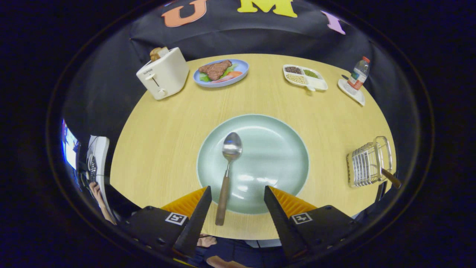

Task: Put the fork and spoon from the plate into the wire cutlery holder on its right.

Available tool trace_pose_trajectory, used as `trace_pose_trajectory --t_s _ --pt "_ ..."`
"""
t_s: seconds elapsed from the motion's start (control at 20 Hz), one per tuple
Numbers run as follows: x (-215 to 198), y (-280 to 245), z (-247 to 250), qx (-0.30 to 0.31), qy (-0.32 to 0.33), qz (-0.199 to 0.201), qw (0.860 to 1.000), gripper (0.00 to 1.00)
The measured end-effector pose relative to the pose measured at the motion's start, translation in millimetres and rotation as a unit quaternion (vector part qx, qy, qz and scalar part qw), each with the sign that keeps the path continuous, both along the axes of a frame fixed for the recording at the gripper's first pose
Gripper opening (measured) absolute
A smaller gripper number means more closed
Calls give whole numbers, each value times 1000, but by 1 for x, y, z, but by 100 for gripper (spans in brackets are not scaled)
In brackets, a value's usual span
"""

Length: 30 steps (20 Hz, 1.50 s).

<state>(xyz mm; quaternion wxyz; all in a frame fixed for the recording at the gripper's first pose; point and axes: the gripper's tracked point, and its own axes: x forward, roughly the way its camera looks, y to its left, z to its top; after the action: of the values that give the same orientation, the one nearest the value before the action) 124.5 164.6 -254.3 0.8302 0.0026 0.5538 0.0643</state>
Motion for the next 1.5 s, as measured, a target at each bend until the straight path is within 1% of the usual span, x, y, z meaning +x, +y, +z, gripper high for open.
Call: trace_pose_trajectory --t_s 0.2,0.25,0.4,0.5,0.6,0.7,0.8,0.85,0.9,1.0,1.05,1.1,1.15,1.2,1.25,1.35,1.5 --pt "-2 12 -22 1 37 -22 999 86" --pt "-3 14 -26 -1 43 -21 999 83" --pt "1 18 -23 -5 32 -26 999 83" --pt "1 19 -21 -7 32 -30 999 77" --pt "3 20 -19 -8 29 -27 999 77" --pt "4 16 -20 -12 28 -42 999 77" --pt "3 14 -29 -15 39 -55 998 65" --pt "4 12 -34 -24 41 -55 997 60" --pt "4 12 -37 -22 45 -61 997 59" --pt "3 17 -45 -13 55 -64 996 31" --pt "2 13 -49 -20 61 -67 996 30" --pt "-3 17 -48 -12 67 -69 995 24" --pt "2 20 -52 -2 62 -66 996 14" --pt "2 20 -49 -8 62 -61 996 10" --pt "1 19 -47 -12 58 -55 997 8" --pt "1 20 -46 -12 57 -49 997 2" --pt "-1 14 -38 -25 47 -44 998 2"
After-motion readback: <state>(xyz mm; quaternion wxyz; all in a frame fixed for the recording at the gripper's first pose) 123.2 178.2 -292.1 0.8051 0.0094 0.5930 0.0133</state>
